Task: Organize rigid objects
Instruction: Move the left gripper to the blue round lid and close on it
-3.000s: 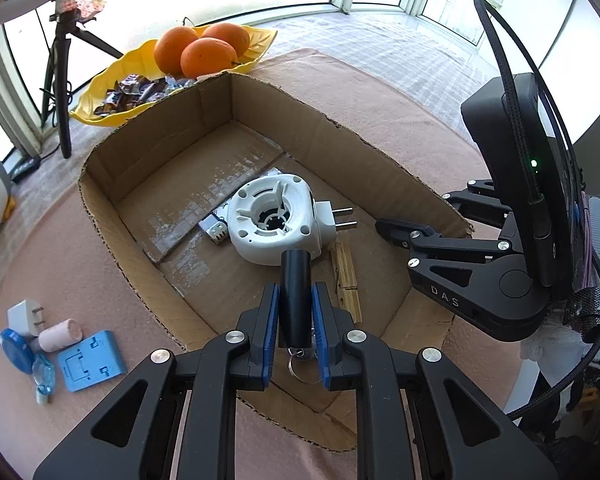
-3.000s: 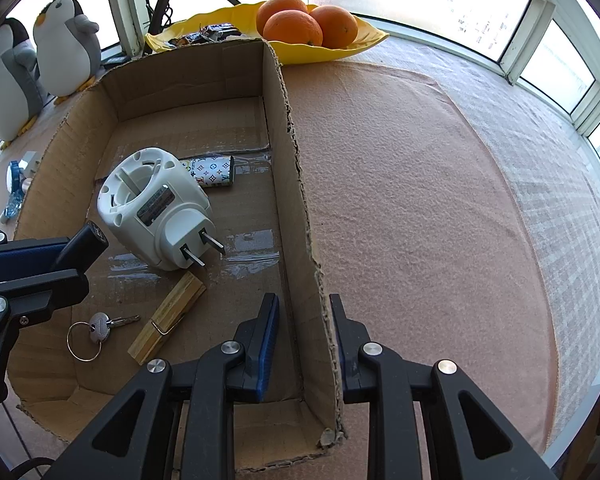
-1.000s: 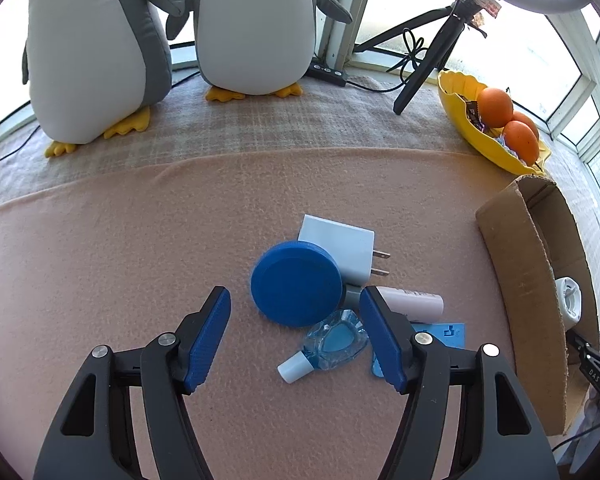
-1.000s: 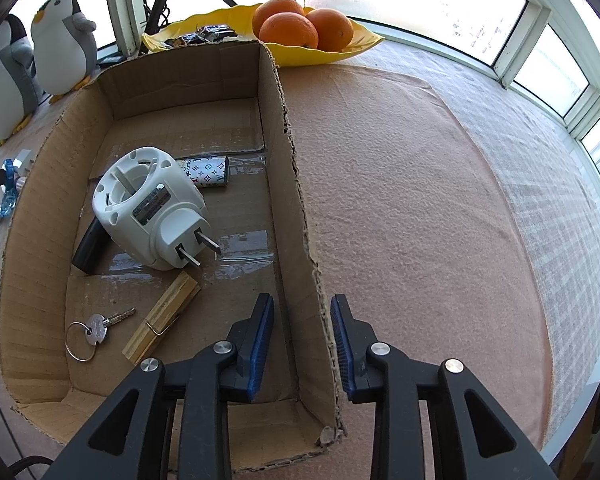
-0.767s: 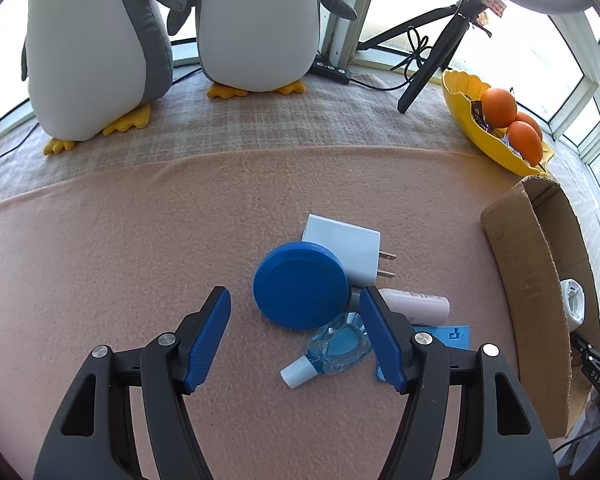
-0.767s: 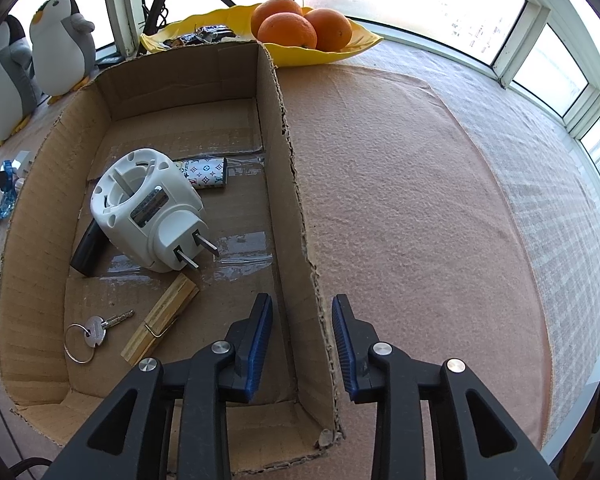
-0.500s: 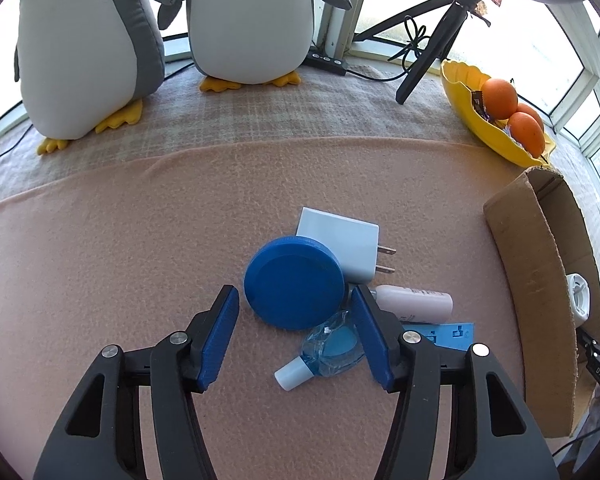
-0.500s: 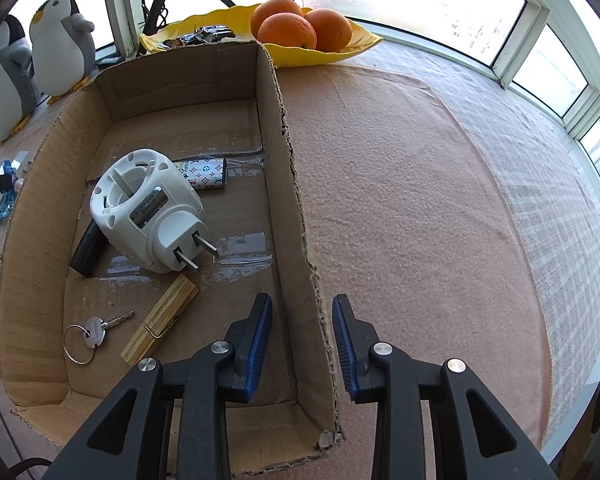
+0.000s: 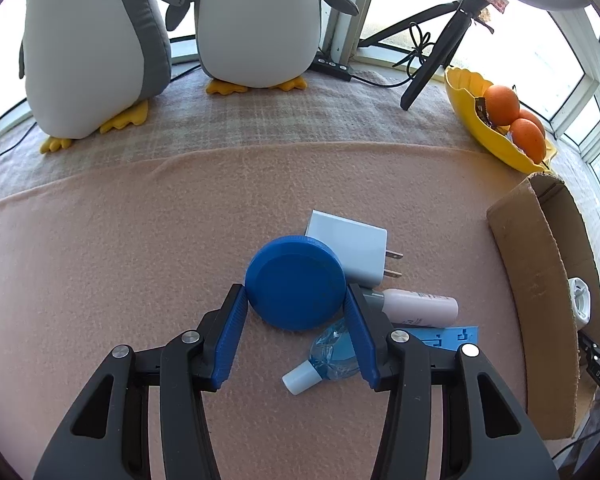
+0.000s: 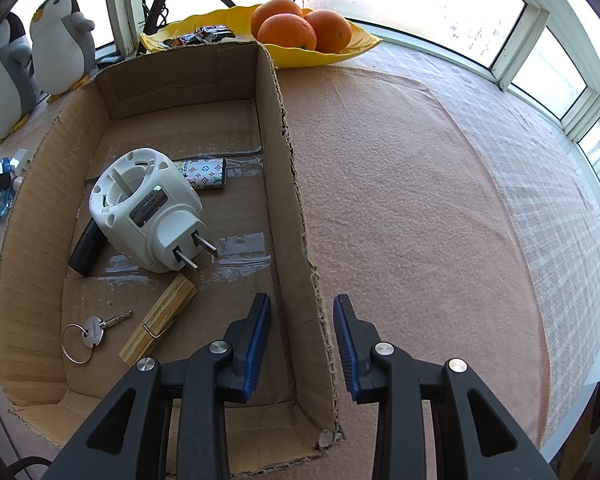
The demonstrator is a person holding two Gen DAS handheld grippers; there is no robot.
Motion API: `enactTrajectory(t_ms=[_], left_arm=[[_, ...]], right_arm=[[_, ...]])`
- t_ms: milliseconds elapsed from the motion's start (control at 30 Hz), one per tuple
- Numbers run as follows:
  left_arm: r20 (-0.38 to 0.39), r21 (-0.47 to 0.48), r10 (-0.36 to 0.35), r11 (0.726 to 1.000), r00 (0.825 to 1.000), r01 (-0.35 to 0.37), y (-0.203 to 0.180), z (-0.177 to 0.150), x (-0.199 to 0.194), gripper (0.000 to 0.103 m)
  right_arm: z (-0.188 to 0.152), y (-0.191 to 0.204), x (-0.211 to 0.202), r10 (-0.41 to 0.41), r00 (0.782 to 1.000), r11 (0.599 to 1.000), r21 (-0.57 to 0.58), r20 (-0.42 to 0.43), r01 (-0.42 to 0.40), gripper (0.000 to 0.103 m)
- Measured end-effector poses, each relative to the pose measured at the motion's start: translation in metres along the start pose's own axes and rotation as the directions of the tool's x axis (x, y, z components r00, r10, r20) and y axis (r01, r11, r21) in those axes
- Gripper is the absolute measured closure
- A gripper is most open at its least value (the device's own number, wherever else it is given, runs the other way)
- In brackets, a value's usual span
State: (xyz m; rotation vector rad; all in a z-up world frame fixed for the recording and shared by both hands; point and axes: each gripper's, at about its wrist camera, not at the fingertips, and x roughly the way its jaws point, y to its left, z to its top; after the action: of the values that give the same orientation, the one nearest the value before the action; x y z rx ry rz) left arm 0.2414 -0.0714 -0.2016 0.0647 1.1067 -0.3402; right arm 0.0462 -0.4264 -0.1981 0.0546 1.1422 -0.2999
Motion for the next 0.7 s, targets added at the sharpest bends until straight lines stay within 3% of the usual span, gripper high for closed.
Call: enactTrajectory(t_ms=[433,700], left_arm=[[0.051,0.014,0.006,1.0,0.999,-0.006,0.002,-0.003,-0.023,0.055],[0.092,0.092,-0.046,0.995,0.995,0.038,-0.032,0.005,-0.047,0.055]], right_arm=[[-0.001,0.0,0.0,-0.002,1.0,1.0,-0.002,0.0,0.002,0.074],[0.0,0.0,0.0,-0.002,1.0,1.0,-0.002,0.001,0.002,0.074]])
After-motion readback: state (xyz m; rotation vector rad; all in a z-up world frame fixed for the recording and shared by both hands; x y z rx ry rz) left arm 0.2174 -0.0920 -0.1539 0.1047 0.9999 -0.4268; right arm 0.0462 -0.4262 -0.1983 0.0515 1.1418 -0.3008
